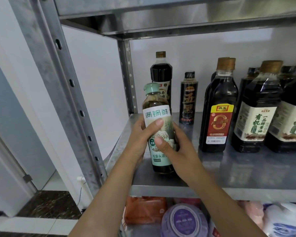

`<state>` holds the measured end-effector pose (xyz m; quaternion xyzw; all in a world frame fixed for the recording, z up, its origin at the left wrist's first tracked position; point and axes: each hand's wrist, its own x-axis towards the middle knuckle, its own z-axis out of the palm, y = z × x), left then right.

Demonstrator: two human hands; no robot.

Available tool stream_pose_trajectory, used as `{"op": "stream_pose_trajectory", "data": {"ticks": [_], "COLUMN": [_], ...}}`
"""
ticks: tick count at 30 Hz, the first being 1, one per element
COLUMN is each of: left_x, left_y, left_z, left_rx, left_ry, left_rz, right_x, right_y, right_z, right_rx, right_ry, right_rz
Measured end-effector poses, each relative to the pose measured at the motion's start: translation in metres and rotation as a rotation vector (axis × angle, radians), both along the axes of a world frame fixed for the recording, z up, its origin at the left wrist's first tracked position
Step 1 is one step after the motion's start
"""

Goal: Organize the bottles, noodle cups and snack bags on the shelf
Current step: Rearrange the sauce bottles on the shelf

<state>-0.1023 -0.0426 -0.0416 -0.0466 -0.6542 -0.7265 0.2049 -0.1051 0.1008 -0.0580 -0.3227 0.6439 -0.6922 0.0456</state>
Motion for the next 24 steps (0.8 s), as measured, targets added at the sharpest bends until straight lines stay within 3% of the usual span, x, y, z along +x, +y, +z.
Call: {"op": "stream_pose_trajectory", "data": {"ticks": [10,16,24], "left_x": [0.002,0.002,0.005], "left_y": [0.008,0.009,0.009], "left_z": [0.004,0.003,0.007], "left_rx": [-0.021,-0.029,0.054], "left_ry": [0.008,-0.03,-0.03], "left_rz": [0.107,0.13,0.115], "right_x": [0.0,-0.005,-0.007], "right_y": [-0.003,-0.002,0.0], "right_z": [-0.002,-0.005,-0.007], "right_rx": [-0.035,-0.193,-0.248], "right_ry": [0.002,-0.279,-0.341], "right_rz": [-0.023,-0.047,-0.042]}}
